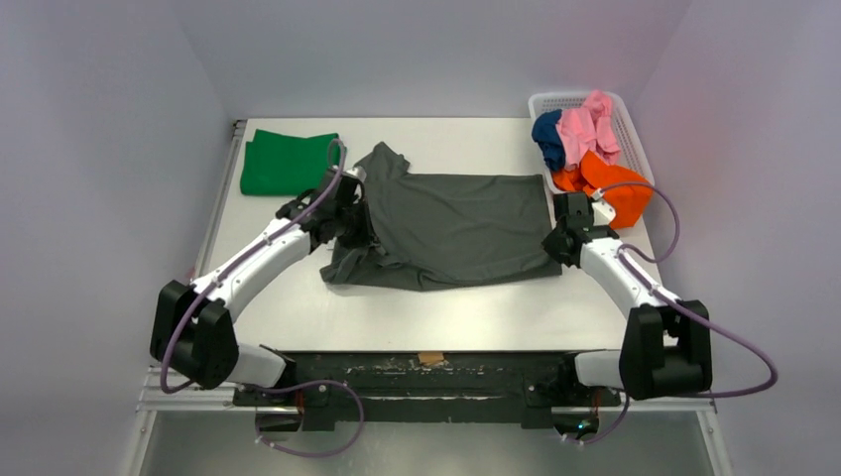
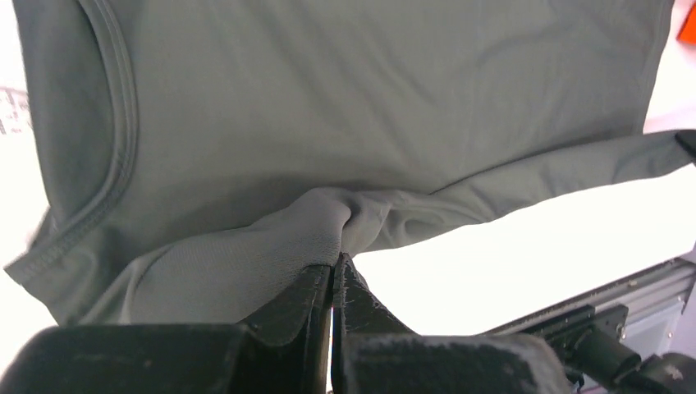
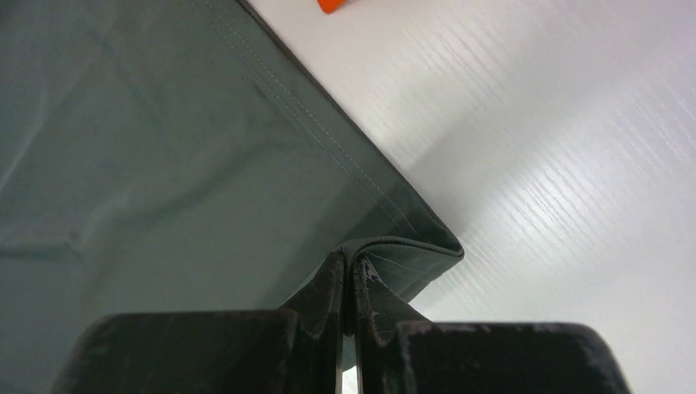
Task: Fold and stack the t-shirts
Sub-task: Fold the flattened tshirt in 1/3 of the way
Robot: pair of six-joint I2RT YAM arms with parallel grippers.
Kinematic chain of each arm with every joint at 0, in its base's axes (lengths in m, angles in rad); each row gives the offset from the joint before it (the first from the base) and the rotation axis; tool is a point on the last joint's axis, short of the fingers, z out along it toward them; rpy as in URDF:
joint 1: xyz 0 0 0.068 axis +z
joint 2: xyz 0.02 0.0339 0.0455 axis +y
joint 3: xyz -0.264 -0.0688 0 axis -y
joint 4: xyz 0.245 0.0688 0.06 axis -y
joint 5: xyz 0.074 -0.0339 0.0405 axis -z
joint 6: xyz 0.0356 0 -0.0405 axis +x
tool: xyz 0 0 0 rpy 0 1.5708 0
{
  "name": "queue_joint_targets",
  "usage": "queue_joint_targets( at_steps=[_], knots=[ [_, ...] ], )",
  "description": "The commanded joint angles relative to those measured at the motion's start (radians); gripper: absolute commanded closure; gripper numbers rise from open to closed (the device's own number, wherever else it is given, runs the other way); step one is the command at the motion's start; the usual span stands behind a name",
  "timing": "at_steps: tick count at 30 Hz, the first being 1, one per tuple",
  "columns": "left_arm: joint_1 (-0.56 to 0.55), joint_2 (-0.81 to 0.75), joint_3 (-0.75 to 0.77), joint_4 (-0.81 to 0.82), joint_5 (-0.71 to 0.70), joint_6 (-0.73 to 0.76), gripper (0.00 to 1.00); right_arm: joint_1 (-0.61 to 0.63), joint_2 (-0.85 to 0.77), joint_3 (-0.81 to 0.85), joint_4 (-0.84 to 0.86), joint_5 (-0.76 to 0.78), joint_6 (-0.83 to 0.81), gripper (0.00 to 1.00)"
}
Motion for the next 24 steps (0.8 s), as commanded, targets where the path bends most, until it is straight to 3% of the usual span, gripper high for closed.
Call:
queue_joint_targets(
  at_steps=[1, 17, 20, 22, 24],
  knots=[
    [0.038, 0.102, 0.134, 0.006, -0.009, 0.056, 1.0, -0.027, 0.077, 0.085, 0.046, 0.01, -0.028, 1.0],
    [0.183, 0.559, 0.52, -0.094, -0.065, 0.102, 1.0, -0.115, 0.366, 0.251, 0.157, -0.046, -0.047, 1.0],
    [0.189, 0.642, 0.623, -0.104, -0.052, 0.138, 0.99, -0.115, 0.395, 0.279, 0.183, -0.038, -0.061, 0.96],
    [0.189, 0.688, 0.691, -0.111, -0.032, 0.177, 0.86, -0.115, 0.405, 0.293, 0.187, -0.032, -0.076, 0.88],
    [0.19, 0.719, 0.748, -0.131, -0.031, 0.194, 0.59, -0.115, 0.406, 0.302, 0.189, -0.027, -0.097, 0.74]
  ],
)
